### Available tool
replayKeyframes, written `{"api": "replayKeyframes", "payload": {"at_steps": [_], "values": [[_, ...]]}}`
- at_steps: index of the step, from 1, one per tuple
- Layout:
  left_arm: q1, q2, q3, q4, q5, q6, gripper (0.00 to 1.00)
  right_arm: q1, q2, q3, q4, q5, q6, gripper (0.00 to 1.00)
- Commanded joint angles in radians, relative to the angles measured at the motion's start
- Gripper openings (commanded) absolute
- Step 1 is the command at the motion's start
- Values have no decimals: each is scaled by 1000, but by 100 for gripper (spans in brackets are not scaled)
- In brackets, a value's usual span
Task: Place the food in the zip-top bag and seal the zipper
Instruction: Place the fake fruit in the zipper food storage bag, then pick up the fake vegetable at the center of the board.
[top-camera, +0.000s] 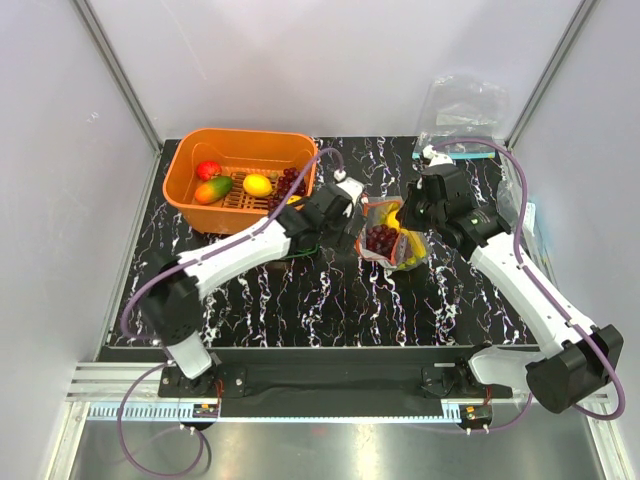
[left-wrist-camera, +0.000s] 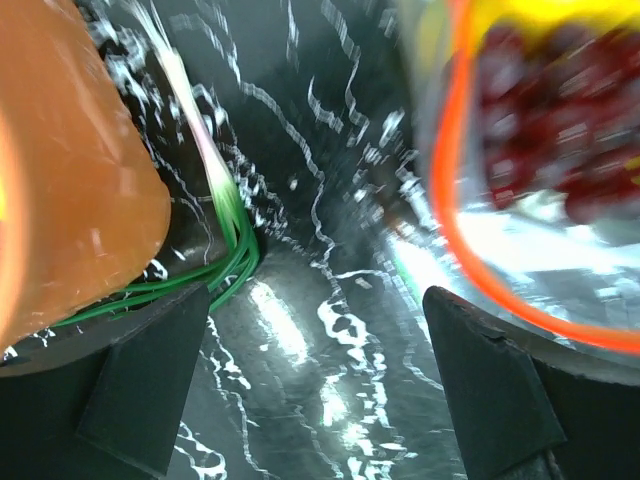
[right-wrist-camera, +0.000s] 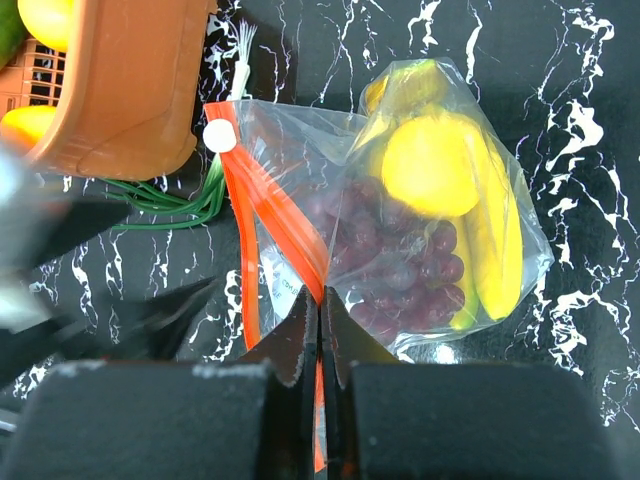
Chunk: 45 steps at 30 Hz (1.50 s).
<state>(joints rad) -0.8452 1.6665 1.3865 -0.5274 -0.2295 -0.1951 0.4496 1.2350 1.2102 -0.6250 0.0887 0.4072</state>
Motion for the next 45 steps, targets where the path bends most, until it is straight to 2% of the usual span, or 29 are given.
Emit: {"api": "replayKeyframes", "payload": {"at_steps": [1, 8, 13, 14, 15, 16, 17, 18, 21, 22, 23, 29, 35, 41, 45], "values": [[15, 85, 52, -34, -22, 75, 96, -6, -35, -1, 41, 14, -4, 0], [52, 301, 155, -108, -49, 85, 93, -8, -46, -5, 33, 25, -8, 0], [81, 367, 155, -134, -93, 51, 90, -9, -48, -9, 33, 23, -8, 0], [87, 381, 155, -138, -81, 46, 86, -9, -48, -9, 36, 22, -11, 0], [93, 386, 154, -157, -67, 37, 67, -9, -48, -9, 34, 23, -10, 0], [101, 388, 146, -164, -48, 36, 53, -9, -45, -9, 36, 23, -11, 0], [100, 381, 140, -167, -22, 33, 43, -9, -45, -9, 38, 22, -13, 0], [100, 374, 129, -168, -11, 28, 26, -9, -45, -9, 38, 23, -13, 0], [92, 311, 63, -138, 91, 32, 13, -11, -42, -8, 39, 23, -15, 0], [80, 290, 37, -135, 105, 36, 5, -11, -42, -8, 39, 26, -13, 0], [72, 245, 26, -135, 111, 37, 2, -9, -39, -6, 41, 26, -15, 0], [49, 20, -78, -82, 156, 10, 0, -12, -23, -1, 47, 13, -7, 0], [66, -201, -99, -65, 196, -9, 0, -12, -12, 2, 47, 20, -8, 0], [136, -385, -182, 130, 352, -72, 0, -12, -3, 3, 48, 17, -5, 0], [210, -448, -187, 176, 241, -112, 0, -12, 0, 5, 50, 14, -4, 0]]}}
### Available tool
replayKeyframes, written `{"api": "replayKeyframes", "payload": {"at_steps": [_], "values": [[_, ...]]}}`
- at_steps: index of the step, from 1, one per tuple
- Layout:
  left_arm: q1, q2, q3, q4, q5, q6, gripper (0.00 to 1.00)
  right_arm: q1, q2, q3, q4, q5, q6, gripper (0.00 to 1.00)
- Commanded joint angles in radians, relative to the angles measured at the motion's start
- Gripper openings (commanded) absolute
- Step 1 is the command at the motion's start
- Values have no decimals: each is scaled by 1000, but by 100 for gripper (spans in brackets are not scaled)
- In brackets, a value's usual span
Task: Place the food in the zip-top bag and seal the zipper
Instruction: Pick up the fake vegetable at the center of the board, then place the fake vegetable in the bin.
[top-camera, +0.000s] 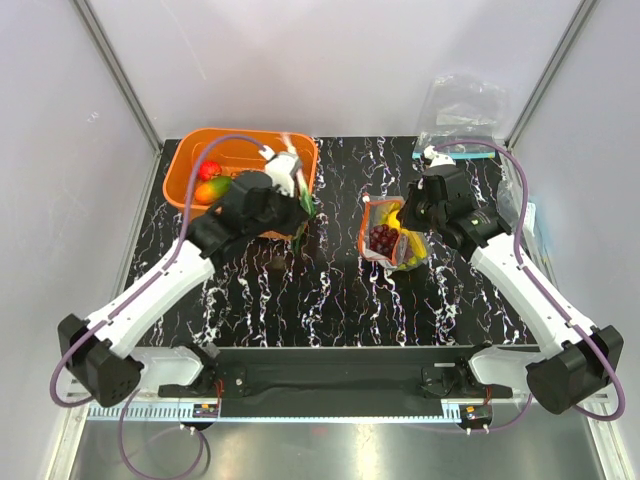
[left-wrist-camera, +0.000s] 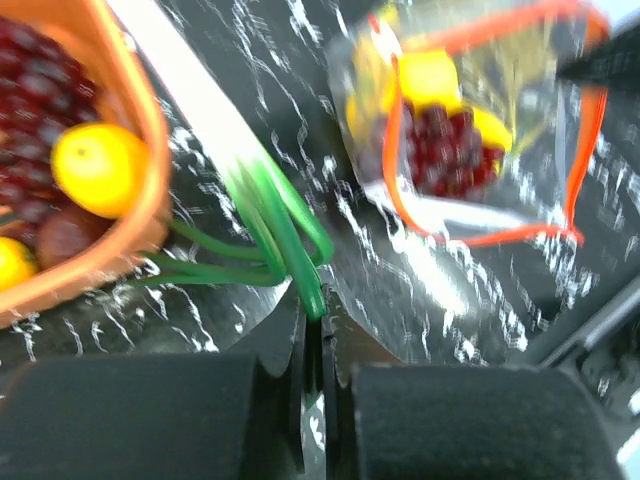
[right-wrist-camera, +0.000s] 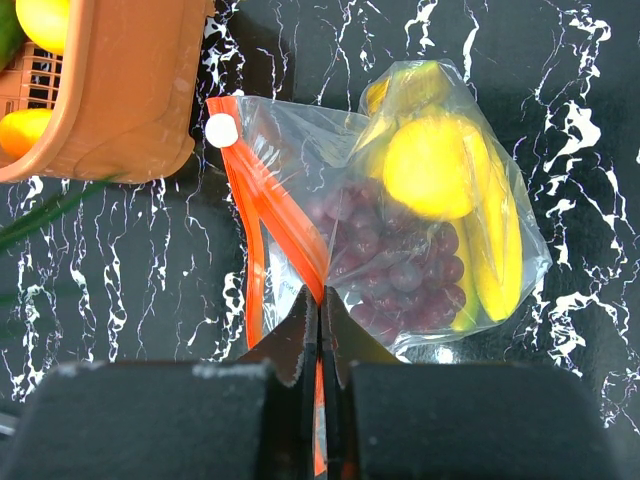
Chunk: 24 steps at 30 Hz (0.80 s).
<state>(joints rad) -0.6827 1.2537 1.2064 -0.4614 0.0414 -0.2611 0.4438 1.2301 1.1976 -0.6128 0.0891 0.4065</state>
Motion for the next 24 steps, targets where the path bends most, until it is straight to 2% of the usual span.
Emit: {"api": "replayKeyframes", "payload": {"at_steps": [1, 7, 13, 19, 24], "values": [[63, -57, -7, 121, -37, -55, 0, -7, 5, 17, 39, 12, -6, 0], [198, -100, -61, 306, 89, -179, 0, -7, 19, 29, 38, 0, -9, 0], [299, -56, -13, 320, 113, -217, 0, -7, 20, 39, 33, -8, -15, 0], [455, -4, -53, 495, 244, -348, 3, -5, 23, 37, 30, -11, -15, 0], [517, 76, 45, 440, 281, -331, 6, -7, 22, 37, 28, -12, -14, 0]]}}
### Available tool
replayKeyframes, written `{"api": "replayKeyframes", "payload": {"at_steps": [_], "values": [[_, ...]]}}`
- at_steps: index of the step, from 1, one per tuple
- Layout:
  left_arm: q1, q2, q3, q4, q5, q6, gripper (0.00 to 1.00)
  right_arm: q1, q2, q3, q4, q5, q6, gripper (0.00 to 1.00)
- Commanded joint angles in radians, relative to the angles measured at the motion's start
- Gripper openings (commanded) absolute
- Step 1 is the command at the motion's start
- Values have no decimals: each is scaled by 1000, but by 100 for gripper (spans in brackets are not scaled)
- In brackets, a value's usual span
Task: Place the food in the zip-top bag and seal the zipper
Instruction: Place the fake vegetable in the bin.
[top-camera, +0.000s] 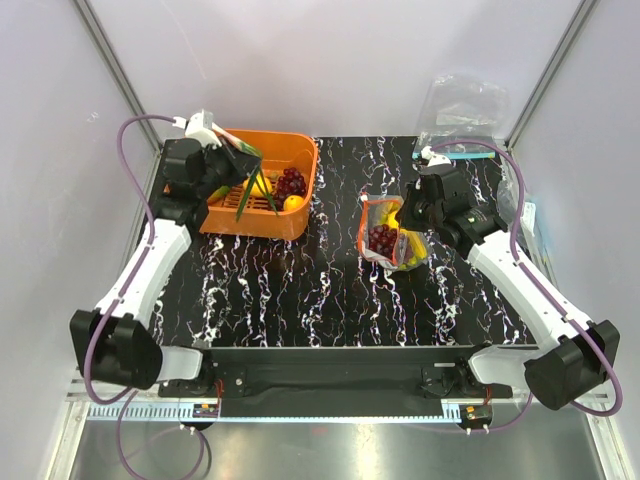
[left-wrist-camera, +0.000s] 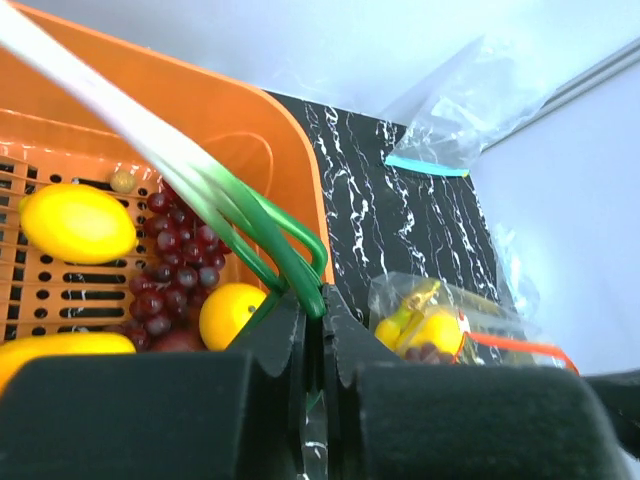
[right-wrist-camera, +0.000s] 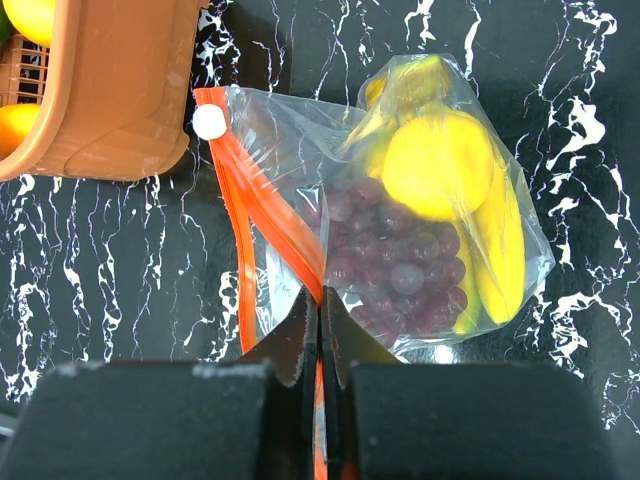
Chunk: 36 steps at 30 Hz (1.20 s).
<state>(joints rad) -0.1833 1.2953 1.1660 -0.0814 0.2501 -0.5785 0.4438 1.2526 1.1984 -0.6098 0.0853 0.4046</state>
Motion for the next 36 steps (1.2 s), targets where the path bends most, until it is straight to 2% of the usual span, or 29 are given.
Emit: {"api": "replayKeyframes", "payload": {"at_steps": [1, 7, 15, 16, 17, 19, 20, 25, 28, 32, 36], "values": [[21, 41, 101, 37, 72, -8, 6, -7, 1, 35, 25, -9, -13, 0], [47, 41, 161, 6, 51, 17, 11, -5, -2, 35, 25, -5, -13, 0], [47, 76, 254, -77, -75, 124, 18, -7, 1, 41, 35, -38, -3, 0], [45, 88, 258, -90, -83, 132, 23, -7, 4, 43, 36, -38, -1, 0], [47, 102, 271, -107, -83, 150, 55, -7, 4, 43, 36, -42, 0, 0], [47, 168, 317, -229, -46, 167, 96, -7, 5, 46, 36, -47, 3, 0], [42, 188, 358, -266, -45, 169, 99, -5, 4, 47, 36, -50, 7, 0], [9, 164, 294, -279, -54, 169, 99, -5, 11, 66, 31, -55, 10, 0], [-71, 128, 261, -294, -81, 175, 99, -5, 18, 73, 35, -59, 11, 0], [-275, 88, 157, -238, -91, 172, 99, -7, 31, 81, 38, -47, -3, 0], [-407, 55, 54, -147, -121, 134, 99, -7, 45, 86, 45, -47, 0, 0]]}}
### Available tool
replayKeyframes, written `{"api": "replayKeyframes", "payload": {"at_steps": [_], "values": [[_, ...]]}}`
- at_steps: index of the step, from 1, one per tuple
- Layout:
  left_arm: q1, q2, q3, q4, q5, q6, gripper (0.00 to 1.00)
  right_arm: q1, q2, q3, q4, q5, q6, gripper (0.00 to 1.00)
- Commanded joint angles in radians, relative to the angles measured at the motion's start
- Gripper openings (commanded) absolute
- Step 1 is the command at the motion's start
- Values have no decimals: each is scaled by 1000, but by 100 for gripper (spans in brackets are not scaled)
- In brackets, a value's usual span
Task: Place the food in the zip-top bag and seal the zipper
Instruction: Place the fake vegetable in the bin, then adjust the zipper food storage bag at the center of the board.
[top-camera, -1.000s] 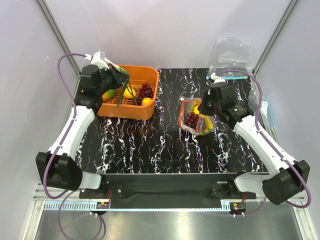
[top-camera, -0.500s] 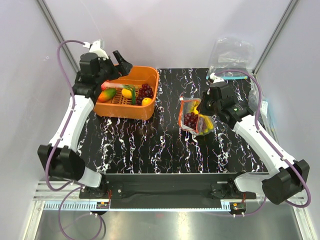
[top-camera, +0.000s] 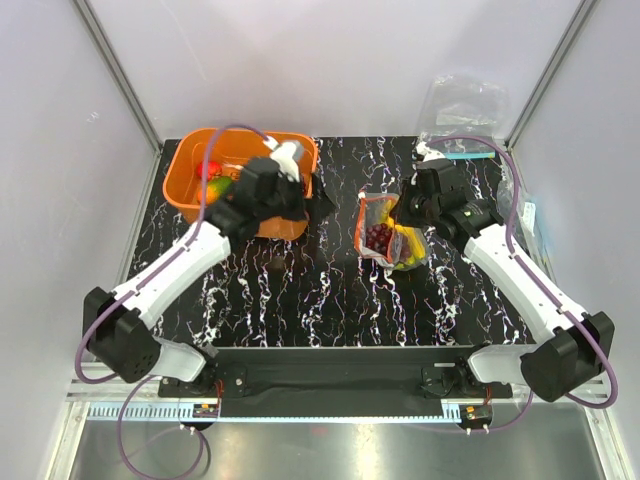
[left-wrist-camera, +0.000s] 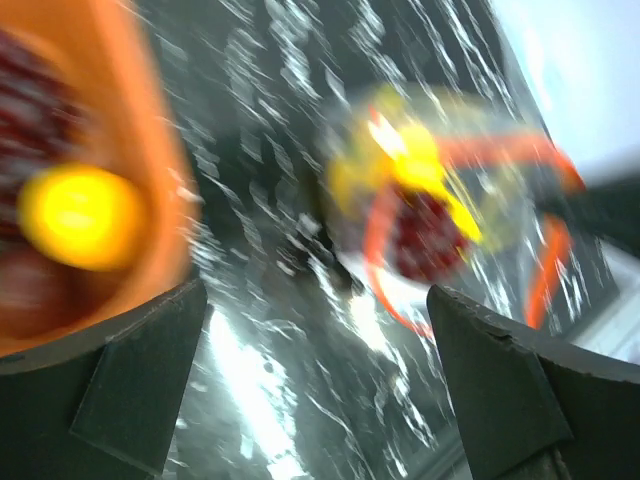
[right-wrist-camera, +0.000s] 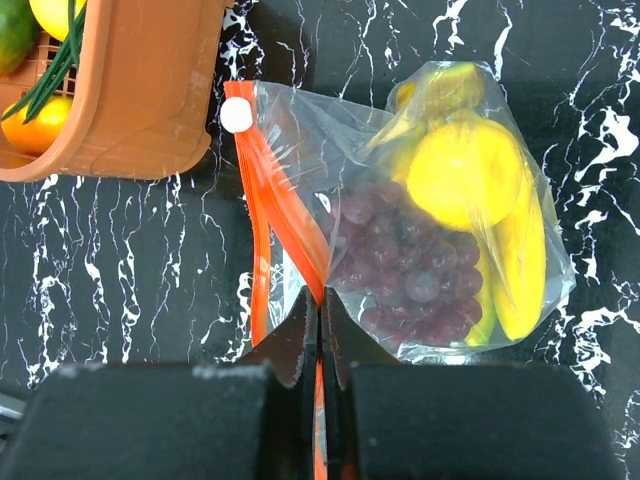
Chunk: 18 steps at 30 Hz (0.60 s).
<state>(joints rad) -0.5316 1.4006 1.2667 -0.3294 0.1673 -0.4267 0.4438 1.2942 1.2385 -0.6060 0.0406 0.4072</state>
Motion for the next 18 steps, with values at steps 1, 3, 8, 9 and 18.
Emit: {"api": "replayKeyframes", "payload": {"at_steps": [1, 3, 8, 9, 18], "values": [[-76, -48, -62, 127, -55, -24, 99, -5, 4, 39, 46, -5, 2, 0], [-106, -32, -108, 164, -72, -52, 99, -7, 2, 27, 61, -18, 18, 0], [-146, 66, -119, 222, -40, -101, 93, -7, 5, 19, 77, -27, 27, 0], [-151, 99, -119, 234, -31, -109, 90, -7, 8, 18, 77, -25, 27, 0], [-186, 245, -109, 385, 32, -204, 80, -7, 10, 10, 78, -18, 38, 0]]}}
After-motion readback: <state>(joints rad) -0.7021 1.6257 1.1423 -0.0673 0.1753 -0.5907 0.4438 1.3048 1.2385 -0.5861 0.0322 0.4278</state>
